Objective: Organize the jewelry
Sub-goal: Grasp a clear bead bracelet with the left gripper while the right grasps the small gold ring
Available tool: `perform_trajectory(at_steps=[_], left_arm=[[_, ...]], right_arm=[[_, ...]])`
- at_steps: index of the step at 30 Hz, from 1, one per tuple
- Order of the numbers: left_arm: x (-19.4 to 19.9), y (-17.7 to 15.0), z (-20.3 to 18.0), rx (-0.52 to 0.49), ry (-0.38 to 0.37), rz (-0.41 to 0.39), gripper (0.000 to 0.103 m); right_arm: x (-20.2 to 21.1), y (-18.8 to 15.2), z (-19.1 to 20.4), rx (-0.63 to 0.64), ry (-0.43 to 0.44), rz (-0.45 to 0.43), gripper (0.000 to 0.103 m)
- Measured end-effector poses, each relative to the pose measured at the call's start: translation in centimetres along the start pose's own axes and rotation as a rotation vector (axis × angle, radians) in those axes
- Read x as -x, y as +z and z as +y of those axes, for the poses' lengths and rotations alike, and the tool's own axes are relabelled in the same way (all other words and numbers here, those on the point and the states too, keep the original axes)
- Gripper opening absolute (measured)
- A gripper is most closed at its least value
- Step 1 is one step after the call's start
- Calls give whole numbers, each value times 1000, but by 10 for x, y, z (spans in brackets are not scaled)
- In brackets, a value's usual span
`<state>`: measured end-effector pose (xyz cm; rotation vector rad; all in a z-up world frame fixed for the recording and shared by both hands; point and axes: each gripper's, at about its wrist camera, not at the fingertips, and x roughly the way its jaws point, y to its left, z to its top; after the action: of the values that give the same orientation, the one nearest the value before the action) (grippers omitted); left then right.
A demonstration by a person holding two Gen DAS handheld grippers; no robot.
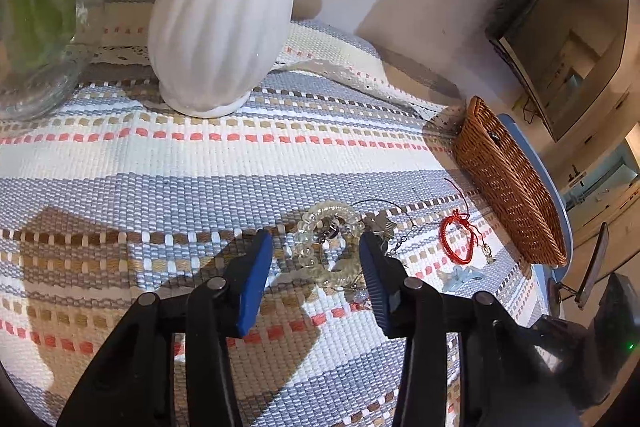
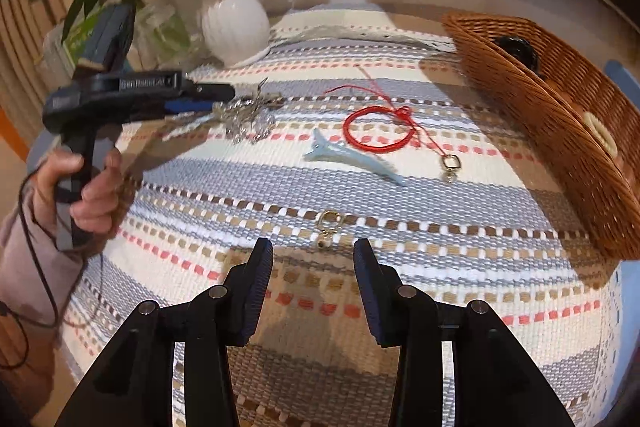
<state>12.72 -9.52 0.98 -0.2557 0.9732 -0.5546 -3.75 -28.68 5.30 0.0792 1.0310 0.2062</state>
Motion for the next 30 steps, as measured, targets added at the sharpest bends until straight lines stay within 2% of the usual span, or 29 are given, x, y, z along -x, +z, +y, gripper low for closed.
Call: perform_trajectory(at_steps=[5,10,14,17,18,20,23,28,30], left_arm=[[1,0,0,-6,-1,-7,45],[-2,1,-4,-28,8,4,35],[-4,1,-9,-46,18,4,26],[-5,1,-10,-51,26,2,10],[-5,1,-10,-50,26,3,9],[-5,1,-12,-55,40,-9,8],[5,1,-15,-62,29,-54,7],[49,3,-18,-71,-91,-219,7],[63,2,-21,-84,-108,-267,7]], right_arm=[[-8,3,2,8,-32,20,42],[-11,4,11,46,-94,14,38],[-14,3,20,84,-153,8,25],[-13,2,25,117,-170,0,15],[-13,2,27,123,-169,-1,10],[-10,0,27,126,-168,-4,10],[-6,-1,23,112,-153,-18,10],[9,0,16,75,-80,-82,10],[12,0,14,61,-66,-90,10]])
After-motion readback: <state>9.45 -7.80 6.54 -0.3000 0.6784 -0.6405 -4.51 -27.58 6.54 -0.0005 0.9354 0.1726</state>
